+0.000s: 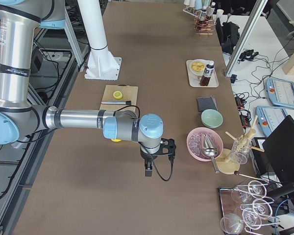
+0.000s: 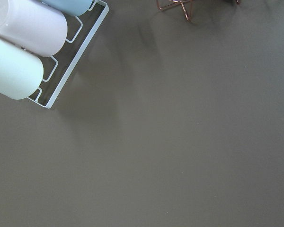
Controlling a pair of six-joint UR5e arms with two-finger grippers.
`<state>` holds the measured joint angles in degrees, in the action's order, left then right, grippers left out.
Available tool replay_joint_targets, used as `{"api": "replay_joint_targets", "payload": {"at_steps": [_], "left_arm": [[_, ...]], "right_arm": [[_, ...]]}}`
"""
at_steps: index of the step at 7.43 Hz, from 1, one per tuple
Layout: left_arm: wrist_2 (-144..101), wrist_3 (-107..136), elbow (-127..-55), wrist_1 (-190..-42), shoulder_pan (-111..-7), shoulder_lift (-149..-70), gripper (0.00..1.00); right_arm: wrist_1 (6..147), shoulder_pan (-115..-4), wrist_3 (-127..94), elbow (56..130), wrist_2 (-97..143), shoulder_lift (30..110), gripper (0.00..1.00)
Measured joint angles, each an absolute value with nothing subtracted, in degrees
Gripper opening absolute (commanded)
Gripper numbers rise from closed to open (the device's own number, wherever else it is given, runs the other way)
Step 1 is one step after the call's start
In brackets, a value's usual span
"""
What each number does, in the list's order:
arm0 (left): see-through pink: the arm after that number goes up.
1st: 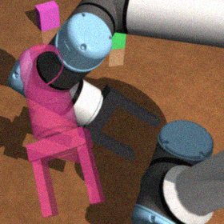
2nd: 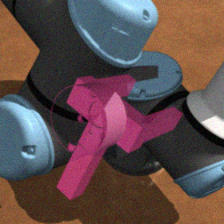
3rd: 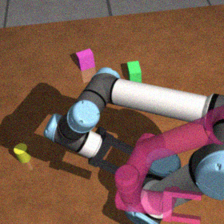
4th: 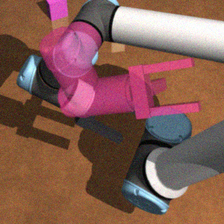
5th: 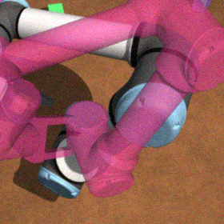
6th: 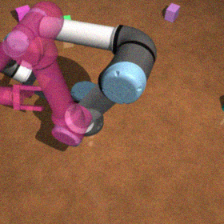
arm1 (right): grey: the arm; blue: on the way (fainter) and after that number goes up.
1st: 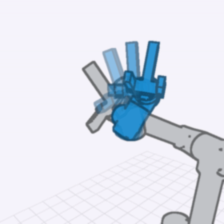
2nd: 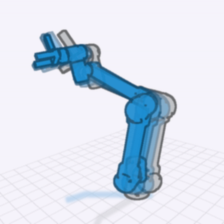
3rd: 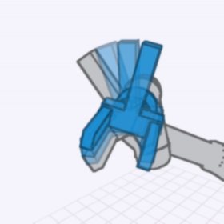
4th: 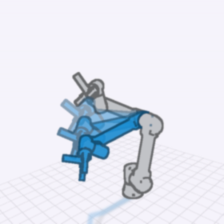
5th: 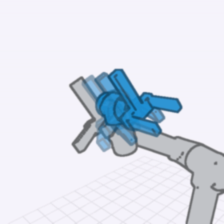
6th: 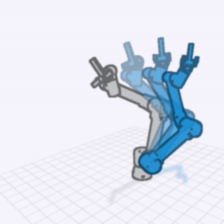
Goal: Place donut on tray
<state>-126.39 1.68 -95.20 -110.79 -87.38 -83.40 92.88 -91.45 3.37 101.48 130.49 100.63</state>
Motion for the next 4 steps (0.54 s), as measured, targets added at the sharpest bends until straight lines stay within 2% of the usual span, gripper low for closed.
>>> {"api": "replay_joint_targets", "payload": {"at_steps": [4], "left_arm": [[-126.3, 1.3, -94.7, -111.1, -89.6, -83.6, 0.98]], "right_arm": [[94.8, -90.5, 2.6, 98.9, 130.4, 95.9, 1.00]]}}
